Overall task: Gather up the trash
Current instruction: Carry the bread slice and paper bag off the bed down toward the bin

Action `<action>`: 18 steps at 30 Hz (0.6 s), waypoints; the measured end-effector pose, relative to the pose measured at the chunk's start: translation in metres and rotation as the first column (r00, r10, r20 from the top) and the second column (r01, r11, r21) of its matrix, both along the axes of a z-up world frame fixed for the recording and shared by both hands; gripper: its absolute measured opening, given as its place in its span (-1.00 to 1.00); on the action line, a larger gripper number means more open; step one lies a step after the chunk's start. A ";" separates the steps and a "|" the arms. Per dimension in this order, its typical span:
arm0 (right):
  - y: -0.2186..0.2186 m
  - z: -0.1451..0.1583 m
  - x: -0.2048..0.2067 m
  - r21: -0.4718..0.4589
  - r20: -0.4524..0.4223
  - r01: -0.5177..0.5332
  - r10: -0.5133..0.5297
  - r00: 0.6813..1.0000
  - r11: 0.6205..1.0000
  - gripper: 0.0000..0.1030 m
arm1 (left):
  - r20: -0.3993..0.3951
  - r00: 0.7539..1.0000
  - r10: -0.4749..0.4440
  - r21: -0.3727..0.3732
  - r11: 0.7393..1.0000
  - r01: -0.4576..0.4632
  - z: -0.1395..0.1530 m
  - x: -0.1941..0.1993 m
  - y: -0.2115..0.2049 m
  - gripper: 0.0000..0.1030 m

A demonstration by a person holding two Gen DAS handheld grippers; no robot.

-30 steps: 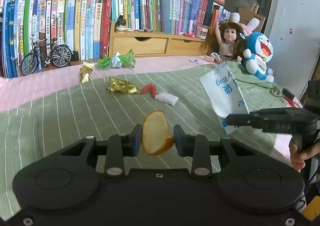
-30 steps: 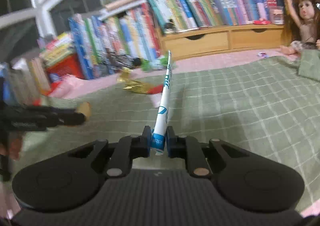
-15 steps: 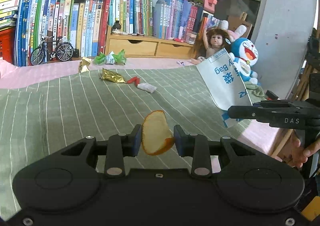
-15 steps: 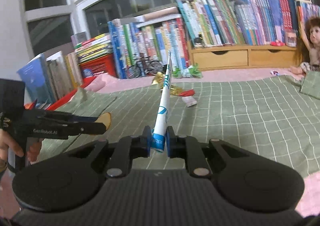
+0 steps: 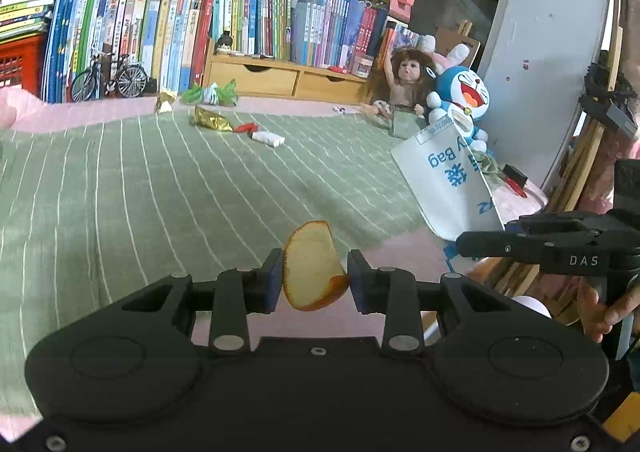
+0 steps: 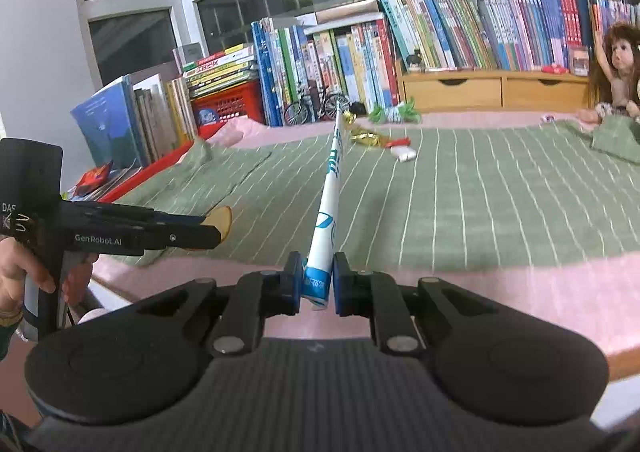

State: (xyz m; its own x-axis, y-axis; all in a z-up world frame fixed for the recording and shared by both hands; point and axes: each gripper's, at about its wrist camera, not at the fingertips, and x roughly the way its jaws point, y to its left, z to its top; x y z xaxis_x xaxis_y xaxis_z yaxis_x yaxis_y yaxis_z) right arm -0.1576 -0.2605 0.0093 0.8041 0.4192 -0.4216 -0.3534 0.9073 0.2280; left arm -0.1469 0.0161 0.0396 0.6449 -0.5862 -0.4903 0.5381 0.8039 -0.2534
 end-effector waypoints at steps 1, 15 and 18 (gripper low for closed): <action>0.000 -0.002 -0.005 0.004 -0.004 -0.001 0.001 1.000 1.000 -0.65 | -0.004 1.000 0.005 0.000 1.000 -0.005 -0.001 -0.005 0.001 -0.38; 0.013 -0.025 -0.059 0.028 -0.039 -0.082 0.083 0.996 0.996 -0.65 | -0.024 1.000 0.019 -0.014 1.000 -0.019 -0.015 -0.074 0.000 -0.38; 0.015 -0.032 -0.066 0.038 -0.057 -0.104 0.106 0.993 0.994 -0.65 | -0.032 0.999 0.018 -0.011 1.000 -0.018 -0.020 -0.087 -0.001 -0.38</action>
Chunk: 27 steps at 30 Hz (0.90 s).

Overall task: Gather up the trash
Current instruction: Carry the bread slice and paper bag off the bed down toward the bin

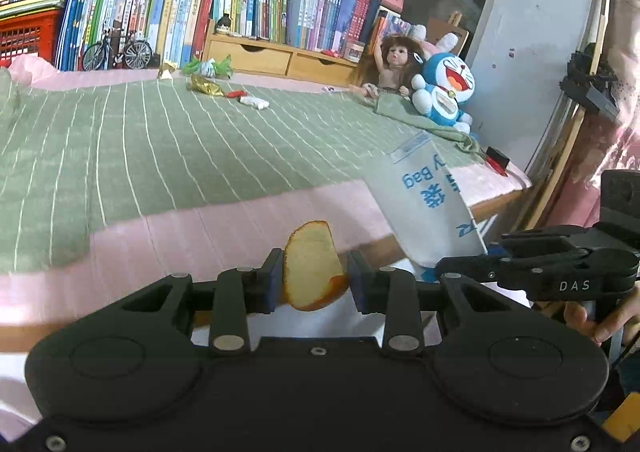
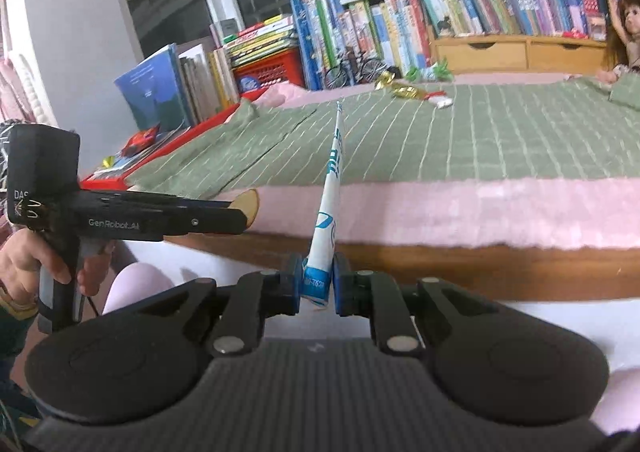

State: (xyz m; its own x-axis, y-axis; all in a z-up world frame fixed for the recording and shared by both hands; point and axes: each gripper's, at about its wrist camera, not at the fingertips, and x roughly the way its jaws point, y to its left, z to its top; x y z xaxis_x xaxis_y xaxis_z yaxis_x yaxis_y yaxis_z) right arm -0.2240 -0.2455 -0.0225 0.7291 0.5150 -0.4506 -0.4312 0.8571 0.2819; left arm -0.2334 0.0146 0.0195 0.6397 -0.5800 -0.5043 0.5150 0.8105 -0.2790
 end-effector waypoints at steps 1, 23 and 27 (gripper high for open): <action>0.001 -0.002 -0.003 0.001 -0.007 -0.006 0.006 1.000 1.000 -0.65 | -0.005 1.000 0.002 0.004 1.000 -0.002 -0.003 -0.004 -0.001 -0.38; 0.021 -0.061 -0.015 -0.051 -0.187 -0.050 0.039 0.982 0.997 -0.64 | -0.156 0.988 0.015 0.108 0.994 0.002 -0.078 -0.034 -0.012 -0.37; 0.024 -0.064 -0.011 -0.055 -0.196 -0.052 0.040 0.980 0.997 -0.64 | -0.187 0.982 0.024 0.130 0.992 0.000 -0.091 -0.032 -0.014 -0.37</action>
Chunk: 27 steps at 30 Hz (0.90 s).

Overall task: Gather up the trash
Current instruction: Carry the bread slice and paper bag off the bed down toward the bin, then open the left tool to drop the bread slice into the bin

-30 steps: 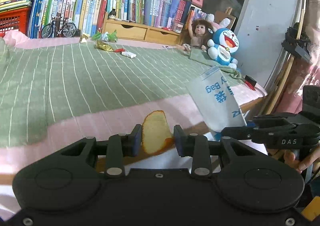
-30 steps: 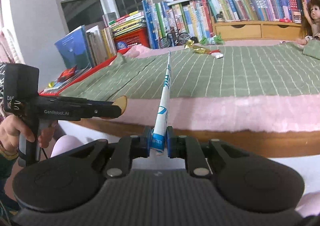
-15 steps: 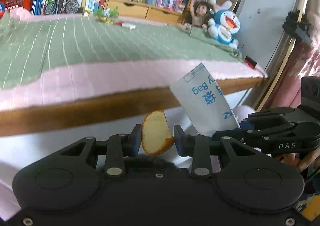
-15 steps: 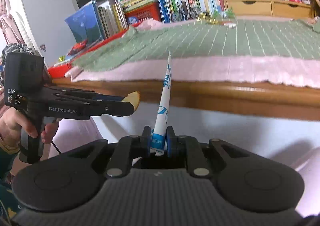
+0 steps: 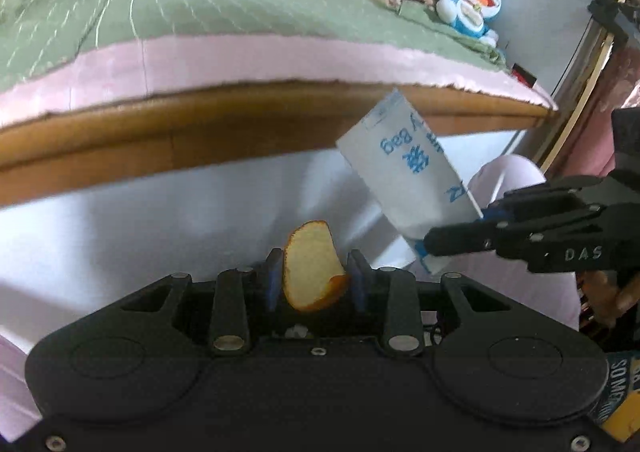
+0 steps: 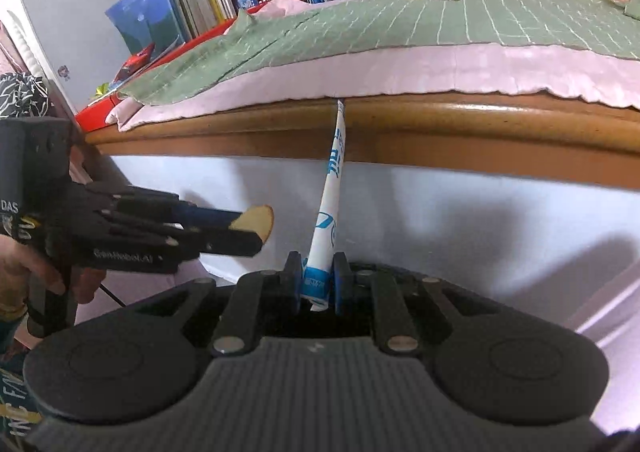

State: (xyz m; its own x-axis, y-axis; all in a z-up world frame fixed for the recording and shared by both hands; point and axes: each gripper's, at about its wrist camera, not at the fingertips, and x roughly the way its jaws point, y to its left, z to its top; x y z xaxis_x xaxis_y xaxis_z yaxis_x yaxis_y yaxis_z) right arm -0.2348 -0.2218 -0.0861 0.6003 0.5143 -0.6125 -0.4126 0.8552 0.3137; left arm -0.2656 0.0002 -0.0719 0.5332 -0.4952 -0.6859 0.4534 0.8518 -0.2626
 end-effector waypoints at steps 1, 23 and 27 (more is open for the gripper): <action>0.001 -0.001 0.001 -0.001 -0.005 -0.002 0.002 1.000 1.000 -0.64 | -0.009 1.000 0.001 0.002 1.000 -0.001 -0.003 0.001 0.000 -0.37; 0.014 -0.014 0.020 -0.030 -0.076 -0.020 0.017 0.997 0.999 -0.64 | -0.063 0.997 0.046 0.084 0.996 -0.041 -0.029 0.016 -0.007 0.29; 0.020 -0.015 0.024 -0.040 -0.076 -0.034 0.030 0.997 0.999 -0.64 | -0.045 0.995 0.087 0.124 0.989 -0.081 -0.029 0.013 -0.008 0.94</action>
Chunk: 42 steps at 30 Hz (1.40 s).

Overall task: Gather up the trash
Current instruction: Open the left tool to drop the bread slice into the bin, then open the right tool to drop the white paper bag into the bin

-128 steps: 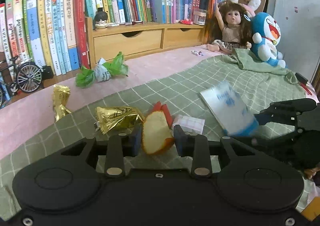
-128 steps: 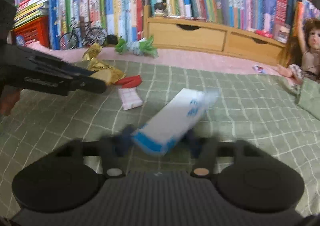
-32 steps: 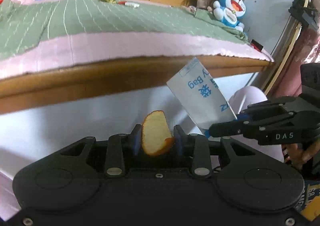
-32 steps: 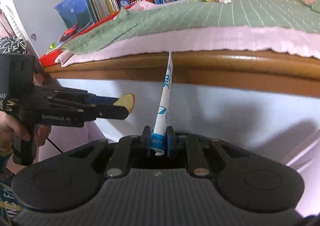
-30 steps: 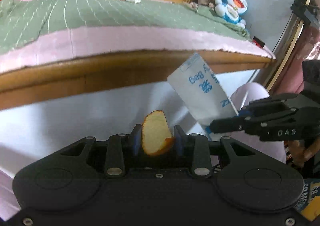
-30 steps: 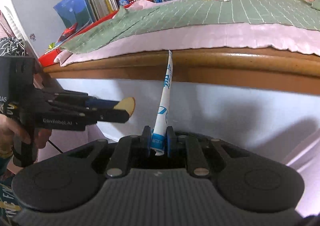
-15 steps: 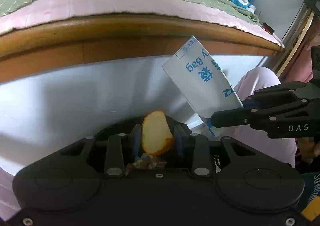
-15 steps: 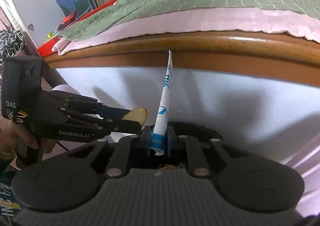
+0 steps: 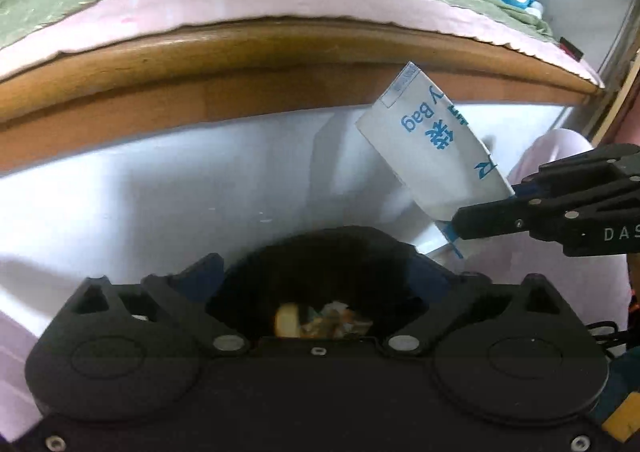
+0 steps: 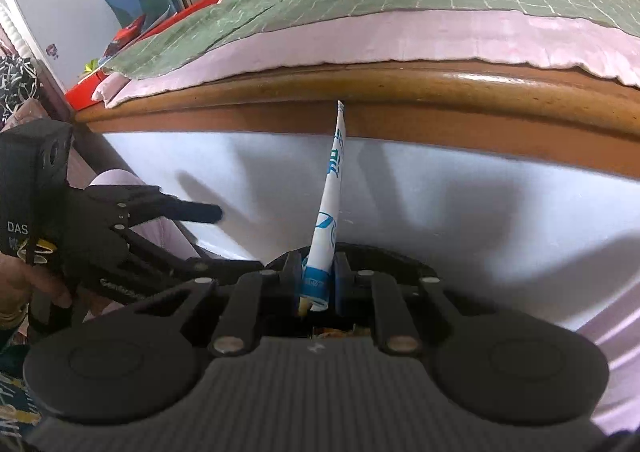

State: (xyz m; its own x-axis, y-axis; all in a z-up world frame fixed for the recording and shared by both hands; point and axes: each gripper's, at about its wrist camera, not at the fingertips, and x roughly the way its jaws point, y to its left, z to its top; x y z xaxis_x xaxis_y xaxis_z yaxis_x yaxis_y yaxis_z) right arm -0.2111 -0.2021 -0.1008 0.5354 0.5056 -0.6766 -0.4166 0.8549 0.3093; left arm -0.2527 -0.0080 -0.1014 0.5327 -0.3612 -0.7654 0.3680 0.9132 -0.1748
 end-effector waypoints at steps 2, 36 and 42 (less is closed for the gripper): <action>0.001 -0.001 0.002 0.000 -0.002 -0.003 0.003 1.000 1.000 -0.64 | -0.021 1.000 0.004 0.010 1.000 -0.004 -0.001 0.001 0.001 1.00; 0.010 -0.006 0.012 -0.067 0.007 0.005 -0.005 1.000 0.998 0.92 | -0.082 0.996 0.036 0.041 0.999 -0.033 -0.010 0.017 0.008 1.00; 0.010 -0.003 0.012 -0.082 0.021 0.012 -0.010 1.000 0.997 1.00 | -0.083 0.996 0.030 0.040 0.999 -0.027 -0.010 0.017 0.010 1.00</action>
